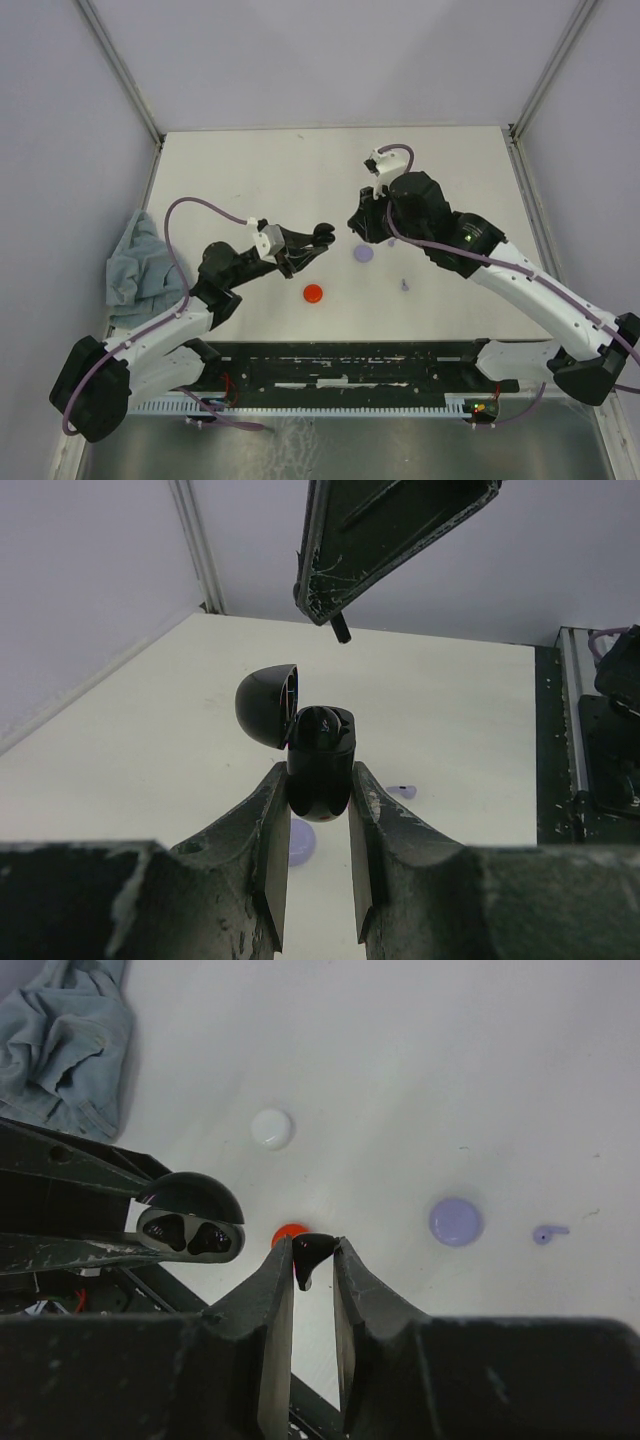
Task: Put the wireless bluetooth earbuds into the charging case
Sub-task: Place the earbud in the charging case, then close the charging case.
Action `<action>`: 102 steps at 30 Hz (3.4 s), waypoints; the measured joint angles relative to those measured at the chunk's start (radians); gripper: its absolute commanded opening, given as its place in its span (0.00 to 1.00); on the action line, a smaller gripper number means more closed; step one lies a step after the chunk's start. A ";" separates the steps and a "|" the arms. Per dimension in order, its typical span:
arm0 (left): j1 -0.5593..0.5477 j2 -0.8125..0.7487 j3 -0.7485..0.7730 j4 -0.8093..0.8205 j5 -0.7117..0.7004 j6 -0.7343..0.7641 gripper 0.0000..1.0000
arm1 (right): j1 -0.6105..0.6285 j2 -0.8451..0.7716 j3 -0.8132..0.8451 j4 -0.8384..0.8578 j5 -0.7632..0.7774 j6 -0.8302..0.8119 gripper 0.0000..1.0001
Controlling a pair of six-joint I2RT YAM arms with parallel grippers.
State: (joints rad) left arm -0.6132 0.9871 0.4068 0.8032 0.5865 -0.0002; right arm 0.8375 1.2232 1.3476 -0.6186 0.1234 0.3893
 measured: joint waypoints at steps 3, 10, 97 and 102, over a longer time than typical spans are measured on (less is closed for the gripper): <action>-0.002 0.003 0.002 0.016 -0.017 -0.001 0.03 | 0.008 -0.021 -0.046 0.063 -0.027 0.030 0.23; -0.009 0.003 0.002 0.052 -0.045 -0.006 0.03 | 0.039 -0.080 -0.181 0.228 -0.056 0.105 0.22; 0.036 0.100 0.028 0.144 -0.078 -0.338 0.03 | 0.102 -0.101 -0.018 0.208 -0.149 -0.097 0.71; 0.069 0.103 0.028 0.146 0.033 -0.370 0.03 | 0.005 -0.095 0.012 0.165 -0.312 -0.126 0.76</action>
State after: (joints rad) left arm -0.5442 1.0897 0.4347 0.9489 0.6197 -0.3702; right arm 0.8429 1.1282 1.3594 -0.4538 -0.1890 0.2638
